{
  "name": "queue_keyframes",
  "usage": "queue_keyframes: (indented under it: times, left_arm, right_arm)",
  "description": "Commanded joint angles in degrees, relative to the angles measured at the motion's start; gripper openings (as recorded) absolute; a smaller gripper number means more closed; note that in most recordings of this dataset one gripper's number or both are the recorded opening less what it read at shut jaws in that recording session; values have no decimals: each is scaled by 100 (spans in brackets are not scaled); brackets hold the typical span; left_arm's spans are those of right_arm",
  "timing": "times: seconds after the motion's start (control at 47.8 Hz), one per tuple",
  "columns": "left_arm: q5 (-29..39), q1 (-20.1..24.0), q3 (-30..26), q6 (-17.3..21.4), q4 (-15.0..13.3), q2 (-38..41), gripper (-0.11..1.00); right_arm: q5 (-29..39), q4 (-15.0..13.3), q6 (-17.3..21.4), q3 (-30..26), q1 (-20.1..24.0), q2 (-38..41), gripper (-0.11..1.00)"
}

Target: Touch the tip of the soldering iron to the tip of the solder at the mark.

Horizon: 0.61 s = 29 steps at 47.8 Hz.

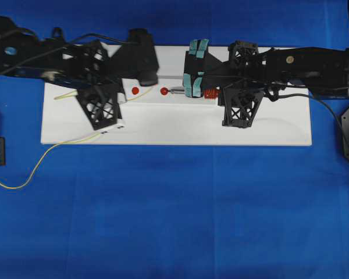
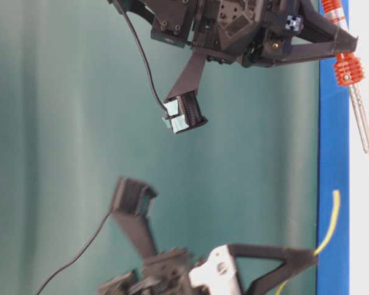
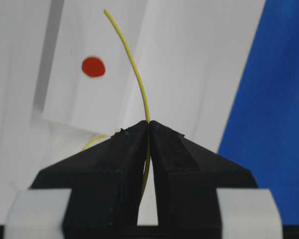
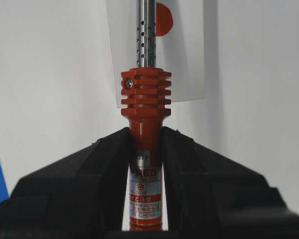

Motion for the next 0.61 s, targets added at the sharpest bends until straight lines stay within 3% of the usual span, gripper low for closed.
queue_keyframes:
  times: [0.0, 0.355, 0.586]
  left_arm:
    - [35, 9, 35, -9, 9, -396, 2]
    - [-70, 0, 369, -185, 9, -800, 2]
    - [-105, -9, 360, -185, 9, -800, 2]
  right_arm:
    - [-35, -18, -9, -132, 9, -79, 6]
    - [-62, -44, 0, -132, 0, -158, 6]
    - [-18, -53, 9, 185, 0, -870, 6]
